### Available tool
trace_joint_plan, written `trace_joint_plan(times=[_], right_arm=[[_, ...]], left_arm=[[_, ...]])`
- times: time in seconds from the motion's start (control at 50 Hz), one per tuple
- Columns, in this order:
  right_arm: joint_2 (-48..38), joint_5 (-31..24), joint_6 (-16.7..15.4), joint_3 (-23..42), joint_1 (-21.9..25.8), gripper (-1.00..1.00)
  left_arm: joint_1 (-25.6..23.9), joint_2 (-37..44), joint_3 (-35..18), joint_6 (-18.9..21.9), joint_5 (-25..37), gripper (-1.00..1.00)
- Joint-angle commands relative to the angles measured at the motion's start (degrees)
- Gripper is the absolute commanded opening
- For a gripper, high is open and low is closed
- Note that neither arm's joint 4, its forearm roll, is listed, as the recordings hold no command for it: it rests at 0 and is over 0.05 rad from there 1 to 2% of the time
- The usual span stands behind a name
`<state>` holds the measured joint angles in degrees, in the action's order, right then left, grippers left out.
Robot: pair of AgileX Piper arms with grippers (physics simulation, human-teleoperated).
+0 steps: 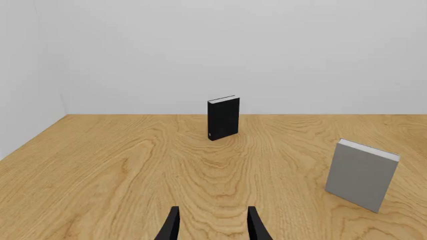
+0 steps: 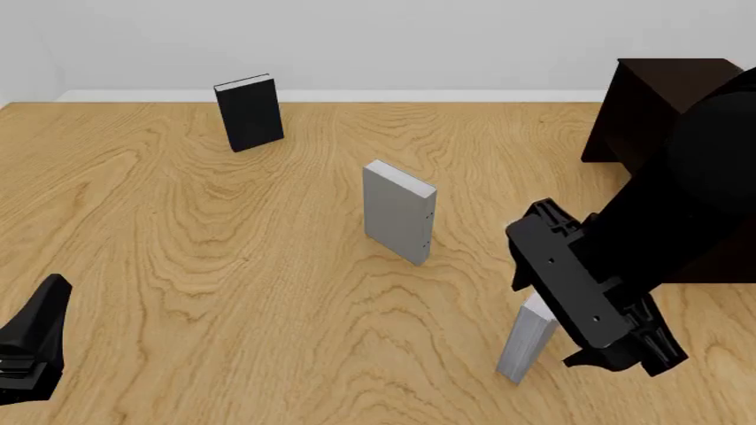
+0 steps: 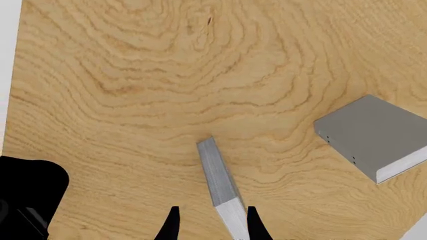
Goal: Pick up the book on the right and place it on the cabinet shelf.
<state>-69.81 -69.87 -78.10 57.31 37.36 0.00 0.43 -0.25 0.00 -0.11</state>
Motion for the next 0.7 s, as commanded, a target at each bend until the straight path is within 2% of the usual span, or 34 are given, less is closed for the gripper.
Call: trace_joint_plan(times=[0.02,0.04,0.1,0.16,0.26,0.36,0.46,0.54,0.7], right_arm=[[-0.08,0.08,-1.3,-0.69,-1.8,1.0],[0.26,0.18,-2.43,-1.08,-2.77,1.0],[0.12,0.35,-2.92,-1.06,-3.4,1.0],[0.68,0.97,-5.69,-2.17,-6.19,1.0],[0.17,1.84,-6.64,-2.21,-7.82,1.0],[0.4,3.11,-9.96,-3.14,-11.34,1.0],[-0.8,4.01,-9.31,-2.58,-11.33,1.0],[-0.73,5.23,-11.8,-3.38,-13.6,1.0],[-3.16,7.06,-10.6,-2.47,-13.06,1.0]], left_arm=[[0.0,0.0,0.0,0.0,0.0,1.0],[0.0,0.0,0.0,0.0,0.0,1.0],[0.0,0.0,0.0,0.0,0.0,1.0],[0.0,0.0,0.0,0.0,0.0,1.0],[0.0,0.0,0.0,0.0,0.0,1.0],[0.0,0.0,0.0,0.0,0.0,1.0],[0.0,0.0,0.0,0.0,0.0,1.0],[0.0,0.0,0.0,0.0,0.0,1.0],[0.0,0.0,0.0,0.0,0.0,1.0]])
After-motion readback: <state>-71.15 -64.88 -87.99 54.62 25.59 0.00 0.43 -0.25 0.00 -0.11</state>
